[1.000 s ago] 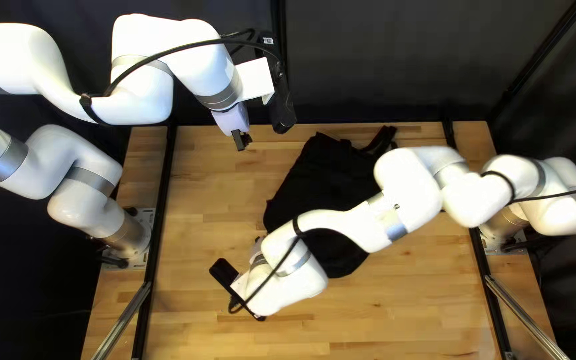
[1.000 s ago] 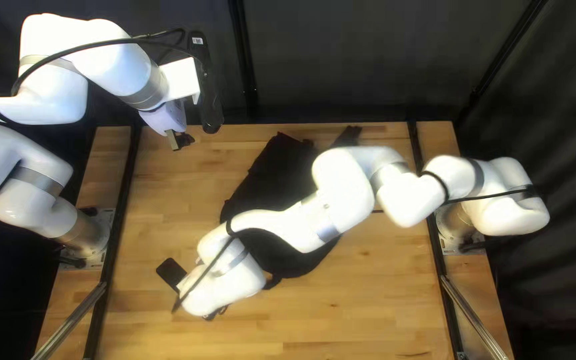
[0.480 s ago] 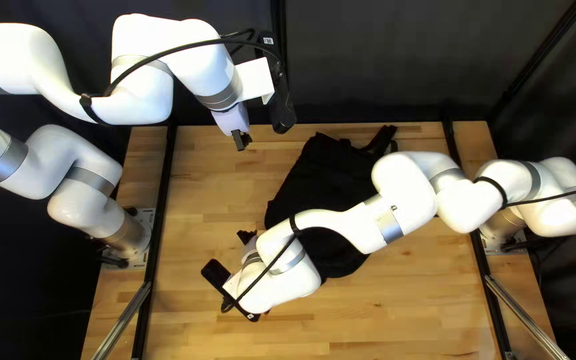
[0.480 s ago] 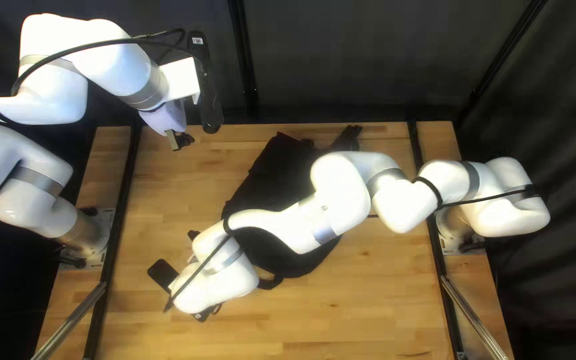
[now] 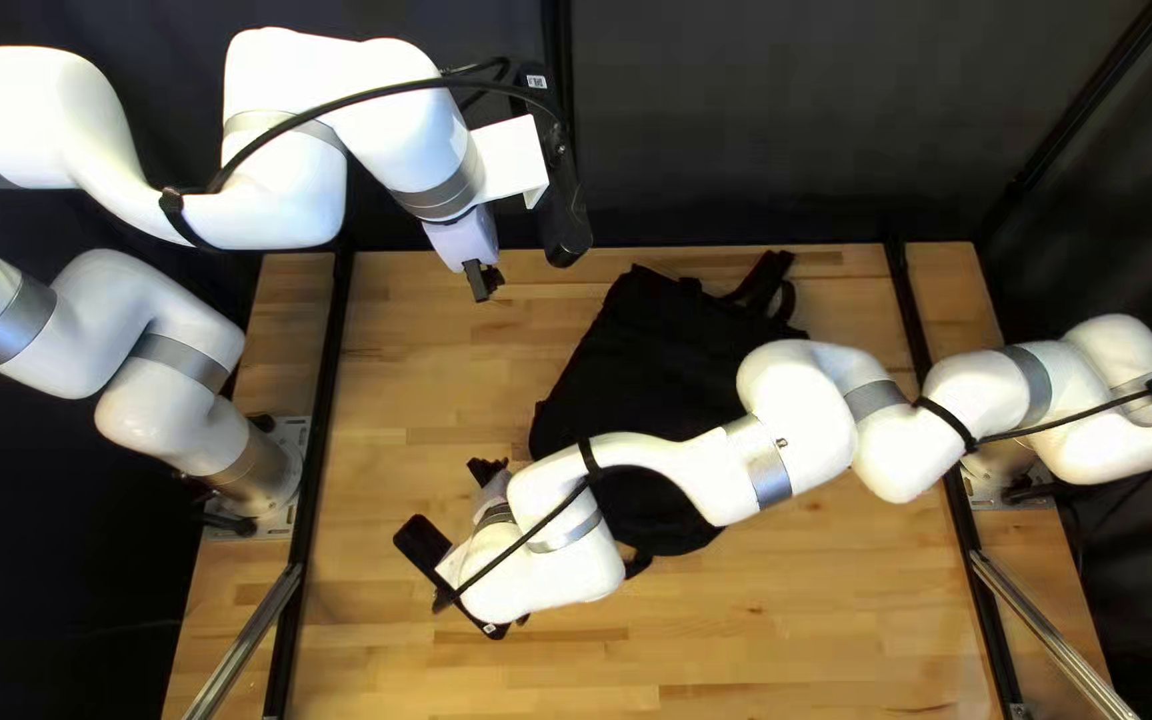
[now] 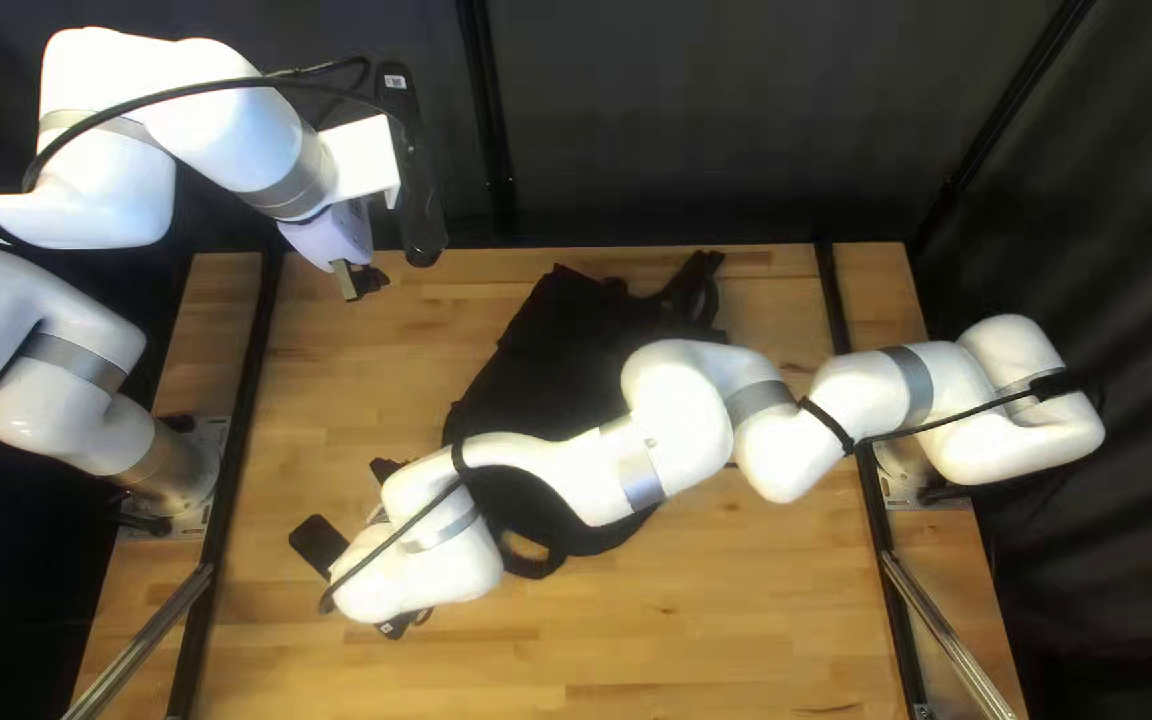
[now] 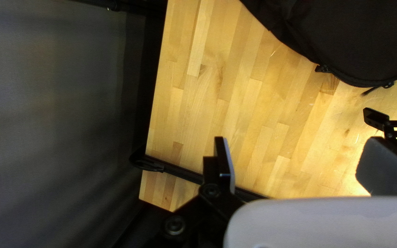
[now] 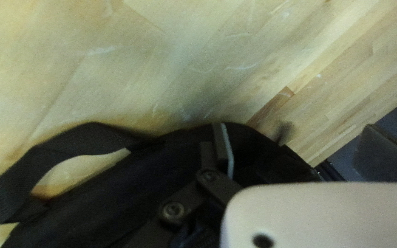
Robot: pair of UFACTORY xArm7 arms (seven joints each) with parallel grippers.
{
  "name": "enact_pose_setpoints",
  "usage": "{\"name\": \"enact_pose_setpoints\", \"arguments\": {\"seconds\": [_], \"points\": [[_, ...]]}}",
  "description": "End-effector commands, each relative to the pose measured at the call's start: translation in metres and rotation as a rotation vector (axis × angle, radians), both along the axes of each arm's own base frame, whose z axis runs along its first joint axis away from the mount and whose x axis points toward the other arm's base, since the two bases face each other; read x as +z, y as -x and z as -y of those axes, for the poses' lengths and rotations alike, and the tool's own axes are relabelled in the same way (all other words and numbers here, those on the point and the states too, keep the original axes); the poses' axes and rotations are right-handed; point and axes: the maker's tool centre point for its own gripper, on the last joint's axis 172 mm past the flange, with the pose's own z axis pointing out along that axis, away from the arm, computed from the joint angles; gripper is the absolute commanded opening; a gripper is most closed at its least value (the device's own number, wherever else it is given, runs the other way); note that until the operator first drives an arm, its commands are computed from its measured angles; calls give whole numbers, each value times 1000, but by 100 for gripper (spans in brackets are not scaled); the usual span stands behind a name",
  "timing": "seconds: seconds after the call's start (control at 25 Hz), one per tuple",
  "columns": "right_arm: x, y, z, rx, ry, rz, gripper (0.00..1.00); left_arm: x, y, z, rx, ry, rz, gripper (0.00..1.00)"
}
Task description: Remove a lunch box from a kids backpack
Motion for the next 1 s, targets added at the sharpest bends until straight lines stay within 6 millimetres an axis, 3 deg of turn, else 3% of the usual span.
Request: {"name": "enact_pose_setpoints", "arguments": {"seconds": [0.04,0.24,1.0], "points": [[-28,13,37,-118,11,-23,100,0,0,0,0,0,0,100],[-24,27,39,-103,2,-20,100,0,0,0,0,0,0,100],[-13,21,41,-80,43,5,100,0,0,0,0,0,0,100]]}}
